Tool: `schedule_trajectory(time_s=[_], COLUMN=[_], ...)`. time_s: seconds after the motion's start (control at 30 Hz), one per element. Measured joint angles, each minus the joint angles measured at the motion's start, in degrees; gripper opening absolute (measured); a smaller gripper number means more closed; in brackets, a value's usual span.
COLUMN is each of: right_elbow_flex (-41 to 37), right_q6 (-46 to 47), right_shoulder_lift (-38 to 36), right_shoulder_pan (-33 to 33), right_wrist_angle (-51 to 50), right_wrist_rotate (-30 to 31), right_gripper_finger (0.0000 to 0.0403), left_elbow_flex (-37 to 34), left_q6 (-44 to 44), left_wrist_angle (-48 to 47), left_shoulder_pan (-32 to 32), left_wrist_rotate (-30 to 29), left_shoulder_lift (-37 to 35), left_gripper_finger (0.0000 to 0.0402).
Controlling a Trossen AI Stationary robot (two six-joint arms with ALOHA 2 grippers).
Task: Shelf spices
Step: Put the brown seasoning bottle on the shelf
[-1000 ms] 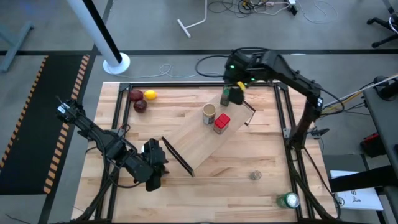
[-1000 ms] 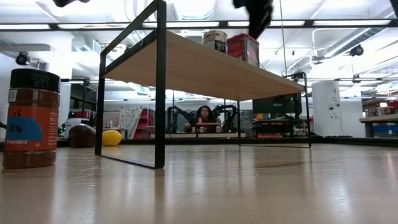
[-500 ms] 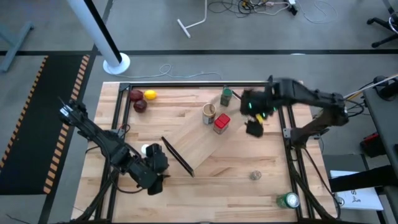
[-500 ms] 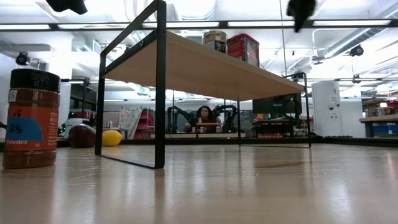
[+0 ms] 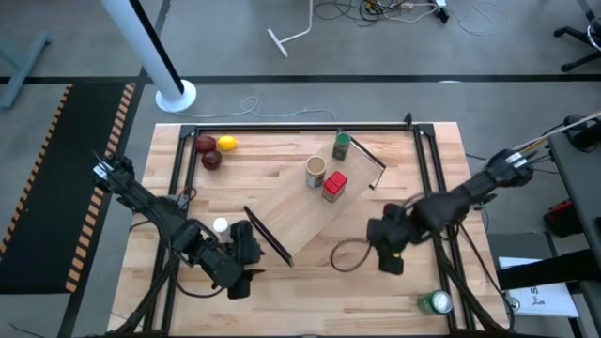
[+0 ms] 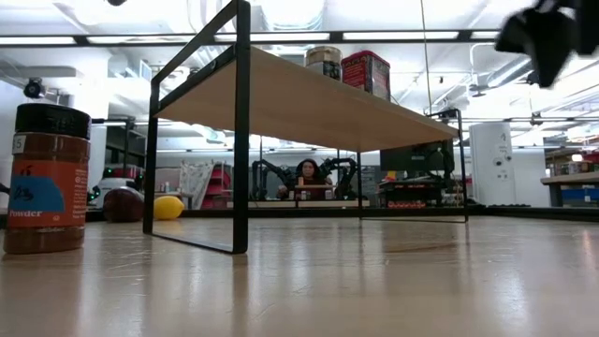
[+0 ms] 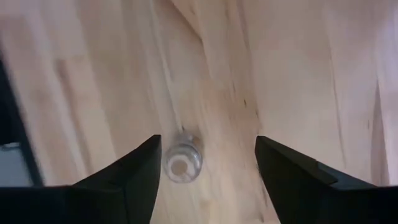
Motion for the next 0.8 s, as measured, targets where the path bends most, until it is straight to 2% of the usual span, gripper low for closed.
schedule_trajectory(time_s=[0.17,0.33,0.8], right_elbow_flex=[-2.9,-3.7,-2.5], right_q6=[6.9,13.1,16.5], right_shoulder_lift=[3.8,6.6,13.5], right_shoulder_pan=[4.9,7.8,10.7], right_wrist_angle=[-0.1,0.3,1.7], right_wrist_rotate=[1.4,1.3,0.0], right_gripper_finger=[0.0226,0.0231,0.0312], left_elbow_flex=[0.6,0.6,0.6], left_q6=[0.9,1.3,0.9], left_wrist_angle=[0.3,0.9,0.8], left_shoulder_pan=[0.0,0.1,0.1], left_wrist_rotate=[-2.8,-3.0,-3.0], left_shoulder_lift=[0.0,0.0,0.0], left_gripper_finger=[0.0197,0.0197,0.0197])
